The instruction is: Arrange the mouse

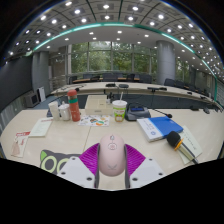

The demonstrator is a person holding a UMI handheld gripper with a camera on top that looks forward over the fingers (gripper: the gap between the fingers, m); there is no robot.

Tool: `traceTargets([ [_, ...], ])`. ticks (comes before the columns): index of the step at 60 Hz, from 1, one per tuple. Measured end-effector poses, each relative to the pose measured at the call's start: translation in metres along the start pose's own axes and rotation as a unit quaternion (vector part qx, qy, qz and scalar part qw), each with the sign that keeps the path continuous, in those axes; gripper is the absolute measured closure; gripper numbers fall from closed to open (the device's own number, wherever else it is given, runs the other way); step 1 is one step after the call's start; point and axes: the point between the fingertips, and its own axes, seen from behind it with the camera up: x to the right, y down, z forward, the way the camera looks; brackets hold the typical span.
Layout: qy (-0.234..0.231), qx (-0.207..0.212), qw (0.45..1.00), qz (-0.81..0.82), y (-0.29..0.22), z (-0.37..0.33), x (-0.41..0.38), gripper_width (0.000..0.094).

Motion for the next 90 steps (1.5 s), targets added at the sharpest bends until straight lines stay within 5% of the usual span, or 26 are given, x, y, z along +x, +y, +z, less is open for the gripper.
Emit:
traceTargets([
  [17,-0.065,-0.050,0.997,-0.004,0.049,0.035,-0.198,0.0597],
  [29,-0.050,-0.091,0.995,-0.013,0.115,0.073,-0.246,0.0585],
  [40,-0.037,-0.104,0.994,-0.017,0.139,0.080,-0.243,0.0443],
  [44,-0.034,-0.115,0.993,-0.015,0.139,0.071,-0.240,0.0254],
  [47,-0.033,-0.113,0.993,-0.013,0.132,0.060,-0.239,0.0073],
  [71,0.004,-0.068,0.998,0.001,0.051,-0.137,-0.229,0.0081],
  [90,-0.018,-0.070,0.997,-0.001,0.082,-0.289,-0.231,0.0084],
])
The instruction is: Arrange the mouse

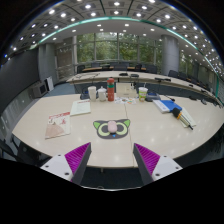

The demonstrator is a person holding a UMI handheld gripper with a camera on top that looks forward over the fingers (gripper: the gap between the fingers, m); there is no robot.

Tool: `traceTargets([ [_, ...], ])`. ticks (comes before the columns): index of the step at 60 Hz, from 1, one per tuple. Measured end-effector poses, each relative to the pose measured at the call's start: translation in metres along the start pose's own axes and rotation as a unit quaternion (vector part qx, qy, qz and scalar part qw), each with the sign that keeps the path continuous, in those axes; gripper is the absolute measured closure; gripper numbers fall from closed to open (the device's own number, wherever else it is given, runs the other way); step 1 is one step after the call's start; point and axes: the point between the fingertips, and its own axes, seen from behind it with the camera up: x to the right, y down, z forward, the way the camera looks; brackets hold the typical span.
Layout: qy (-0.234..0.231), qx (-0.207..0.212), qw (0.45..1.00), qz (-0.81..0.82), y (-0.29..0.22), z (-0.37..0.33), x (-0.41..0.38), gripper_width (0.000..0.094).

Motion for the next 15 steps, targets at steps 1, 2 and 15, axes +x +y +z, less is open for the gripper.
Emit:
traceTargets([
  [1,0.000,0.000,1.000,-0.001,0.002,-0.006,0.000,0.0081],
  [2,0.000,0.001,1.000,-0.001,0.003,-0.012,0.000,0.0081],
  [15,-0.027,0.023,0.999,0.004,0.002,-0.071,-0.022,0.0082],
])
